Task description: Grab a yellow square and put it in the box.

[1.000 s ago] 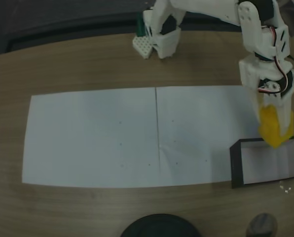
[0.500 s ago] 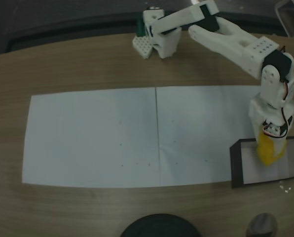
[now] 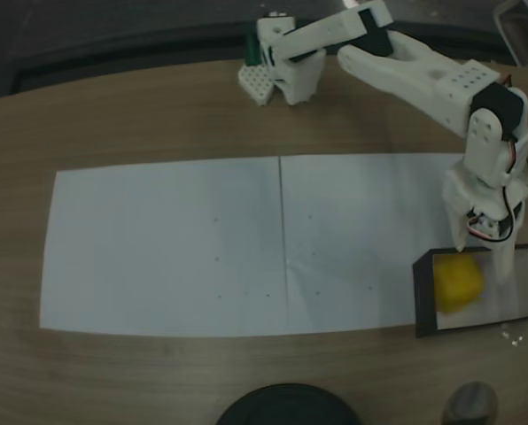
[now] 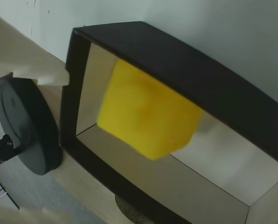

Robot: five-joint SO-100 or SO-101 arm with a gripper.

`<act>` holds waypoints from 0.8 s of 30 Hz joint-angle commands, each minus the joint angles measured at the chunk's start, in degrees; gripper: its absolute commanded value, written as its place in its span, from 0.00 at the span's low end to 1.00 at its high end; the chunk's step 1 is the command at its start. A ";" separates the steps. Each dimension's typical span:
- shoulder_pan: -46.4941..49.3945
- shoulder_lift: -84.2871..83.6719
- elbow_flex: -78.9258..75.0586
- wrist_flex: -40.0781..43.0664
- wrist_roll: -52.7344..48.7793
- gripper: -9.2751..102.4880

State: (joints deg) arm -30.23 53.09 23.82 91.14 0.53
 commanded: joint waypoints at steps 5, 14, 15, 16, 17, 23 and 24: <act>1.67 15.64 -10.46 8.26 0.26 0.08; 12.66 52.82 10.90 8.26 0.44 0.08; 14.06 58.27 15.82 8.26 0.35 0.08; 15.29 63.72 21.18 8.17 0.09 0.08; 16.61 69.26 26.63 8.00 0.00 0.08; 23.47 101.16 57.48 4.57 -3.96 0.08; 24.79 106.00 61.79 2.64 -4.57 0.08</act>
State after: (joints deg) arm -7.38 144.49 79.19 97.38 -3.16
